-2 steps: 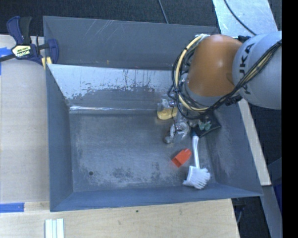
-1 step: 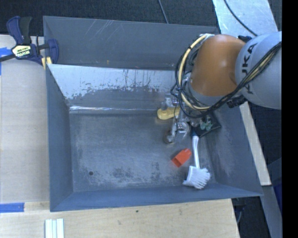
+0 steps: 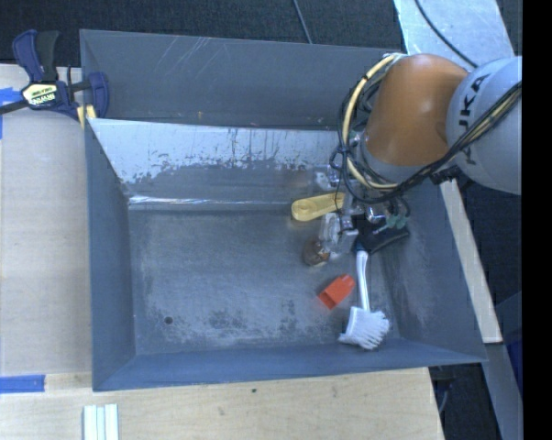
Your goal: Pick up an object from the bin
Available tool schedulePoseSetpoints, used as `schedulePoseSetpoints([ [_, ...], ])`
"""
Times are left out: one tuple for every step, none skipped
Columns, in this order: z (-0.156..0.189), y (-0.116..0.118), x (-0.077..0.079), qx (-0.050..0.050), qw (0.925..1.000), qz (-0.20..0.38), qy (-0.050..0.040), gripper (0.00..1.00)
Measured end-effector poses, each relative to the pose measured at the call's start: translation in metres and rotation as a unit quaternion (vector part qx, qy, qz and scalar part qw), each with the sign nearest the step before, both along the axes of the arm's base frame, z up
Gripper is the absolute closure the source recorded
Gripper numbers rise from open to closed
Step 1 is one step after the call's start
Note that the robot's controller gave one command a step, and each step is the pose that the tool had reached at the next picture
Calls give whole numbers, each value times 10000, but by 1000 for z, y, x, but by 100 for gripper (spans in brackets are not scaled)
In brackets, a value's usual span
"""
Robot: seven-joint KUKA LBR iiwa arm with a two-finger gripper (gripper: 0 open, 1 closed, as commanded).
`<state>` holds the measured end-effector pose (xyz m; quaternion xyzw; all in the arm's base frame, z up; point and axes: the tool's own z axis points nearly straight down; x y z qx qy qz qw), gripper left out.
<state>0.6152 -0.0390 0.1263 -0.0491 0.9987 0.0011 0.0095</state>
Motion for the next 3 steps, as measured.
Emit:
schedulePoseSetpoints([
  [4, -7, -9, 16, 9998, -215, -5, 0],
  [-16, -10, -3, 2, 9997, 247, -5, 0],
  [-34, -19, 8, 0, 9995, -302, -41, 0],
])
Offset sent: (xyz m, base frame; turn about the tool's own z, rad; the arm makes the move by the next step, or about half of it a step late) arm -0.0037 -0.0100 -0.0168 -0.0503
